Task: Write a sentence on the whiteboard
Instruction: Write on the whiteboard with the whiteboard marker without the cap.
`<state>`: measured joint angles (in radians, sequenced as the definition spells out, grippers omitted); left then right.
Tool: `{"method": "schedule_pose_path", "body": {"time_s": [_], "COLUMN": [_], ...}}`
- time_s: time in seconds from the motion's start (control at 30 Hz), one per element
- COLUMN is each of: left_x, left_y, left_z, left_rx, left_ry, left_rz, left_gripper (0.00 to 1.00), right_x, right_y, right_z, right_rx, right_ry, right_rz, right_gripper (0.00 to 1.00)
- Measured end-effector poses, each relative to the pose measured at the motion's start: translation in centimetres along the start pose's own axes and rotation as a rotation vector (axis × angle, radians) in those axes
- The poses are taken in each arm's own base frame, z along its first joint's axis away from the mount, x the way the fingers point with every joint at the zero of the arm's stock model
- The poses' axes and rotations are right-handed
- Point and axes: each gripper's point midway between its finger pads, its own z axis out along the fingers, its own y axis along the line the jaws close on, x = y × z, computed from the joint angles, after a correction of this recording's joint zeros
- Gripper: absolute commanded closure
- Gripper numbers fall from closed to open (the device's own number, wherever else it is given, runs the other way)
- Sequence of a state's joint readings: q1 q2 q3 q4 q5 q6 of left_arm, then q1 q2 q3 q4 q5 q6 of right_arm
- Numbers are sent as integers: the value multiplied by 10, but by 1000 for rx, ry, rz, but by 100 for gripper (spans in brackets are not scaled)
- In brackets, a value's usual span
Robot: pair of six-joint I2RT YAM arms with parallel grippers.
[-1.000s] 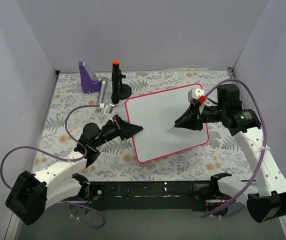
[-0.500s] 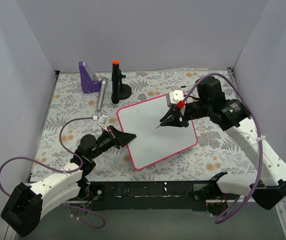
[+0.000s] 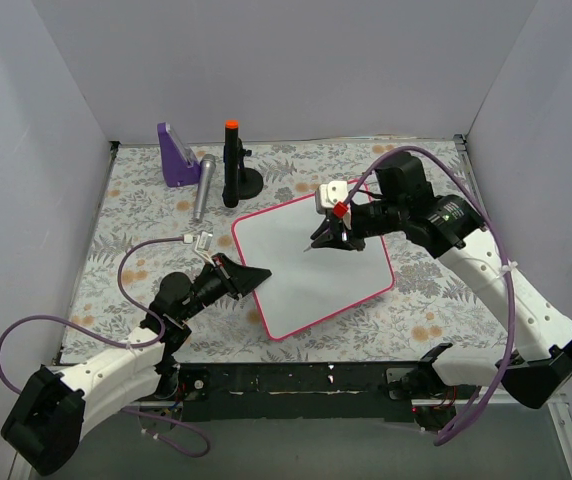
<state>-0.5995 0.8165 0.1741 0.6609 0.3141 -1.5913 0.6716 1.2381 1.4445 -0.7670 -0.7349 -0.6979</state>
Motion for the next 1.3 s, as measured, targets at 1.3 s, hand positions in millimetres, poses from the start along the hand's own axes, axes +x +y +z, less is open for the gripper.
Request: {"method": "schedule_pose_path", "body": {"time_s": [1.3], "left_x": [7], "left_y": [1], "left_z": [-2], "left_rx": [21], "left_ry": [2], "left_rz": [-17], "left_gripper": [100], "right_x": [17], "right_y": [4], "right_z": [-1], "right_rx": [51], "right_ry": [-25], "right_rz": [74], "right_gripper": [99]}}
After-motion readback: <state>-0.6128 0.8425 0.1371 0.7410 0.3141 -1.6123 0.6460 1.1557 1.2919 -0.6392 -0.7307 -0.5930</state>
